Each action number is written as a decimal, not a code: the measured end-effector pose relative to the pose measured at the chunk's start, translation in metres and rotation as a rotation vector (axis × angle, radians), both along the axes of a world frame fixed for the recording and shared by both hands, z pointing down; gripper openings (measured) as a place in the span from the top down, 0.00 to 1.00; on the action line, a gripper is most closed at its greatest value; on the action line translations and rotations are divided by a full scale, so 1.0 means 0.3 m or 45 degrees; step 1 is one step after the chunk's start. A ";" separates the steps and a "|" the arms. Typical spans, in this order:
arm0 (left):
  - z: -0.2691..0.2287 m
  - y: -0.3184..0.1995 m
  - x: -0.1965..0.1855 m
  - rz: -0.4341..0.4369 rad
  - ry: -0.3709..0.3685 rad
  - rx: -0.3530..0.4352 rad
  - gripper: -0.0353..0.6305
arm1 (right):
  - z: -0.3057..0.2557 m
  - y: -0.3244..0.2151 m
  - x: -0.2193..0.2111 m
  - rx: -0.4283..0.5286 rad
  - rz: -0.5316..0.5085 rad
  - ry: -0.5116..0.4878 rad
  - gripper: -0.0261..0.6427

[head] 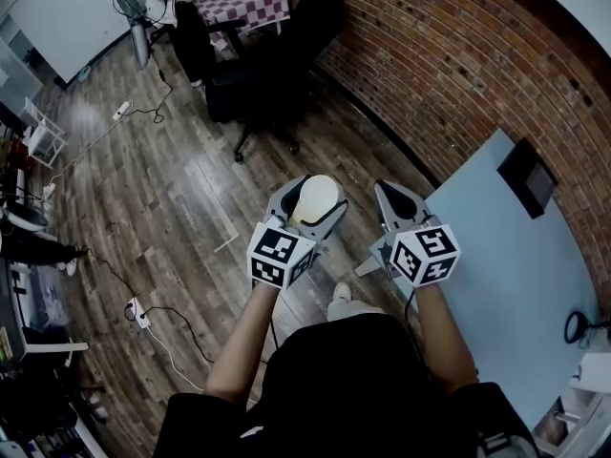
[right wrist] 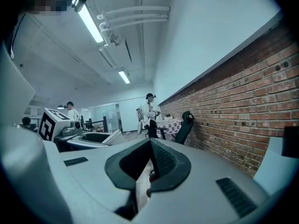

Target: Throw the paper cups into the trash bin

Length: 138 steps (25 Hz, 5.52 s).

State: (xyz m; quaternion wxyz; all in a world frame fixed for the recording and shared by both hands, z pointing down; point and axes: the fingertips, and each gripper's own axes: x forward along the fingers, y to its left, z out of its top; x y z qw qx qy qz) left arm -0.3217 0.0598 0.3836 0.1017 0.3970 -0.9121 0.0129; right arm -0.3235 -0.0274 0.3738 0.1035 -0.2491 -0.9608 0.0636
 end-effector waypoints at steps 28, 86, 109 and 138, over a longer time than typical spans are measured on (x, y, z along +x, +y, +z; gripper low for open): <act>0.090 -0.078 -0.372 -0.121 0.101 -0.072 0.41 | 0.125 -0.123 -0.400 -0.086 -0.059 0.116 0.96; 1.190 0.322 -0.808 0.347 0.631 -0.265 0.41 | 1.184 0.296 -0.724 -0.085 0.407 0.731 0.96; 2.011 0.329 -0.809 0.376 0.770 -0.436 0.41 | 1.833 0.308 -0.760 -0.103 0.519 0.905 0.96; 2.230 0.347 -0.838 0.395 0.799 -0.504 0.46 | 1.967 0.376 -0.725 -0.058 0.470 0.969 0.96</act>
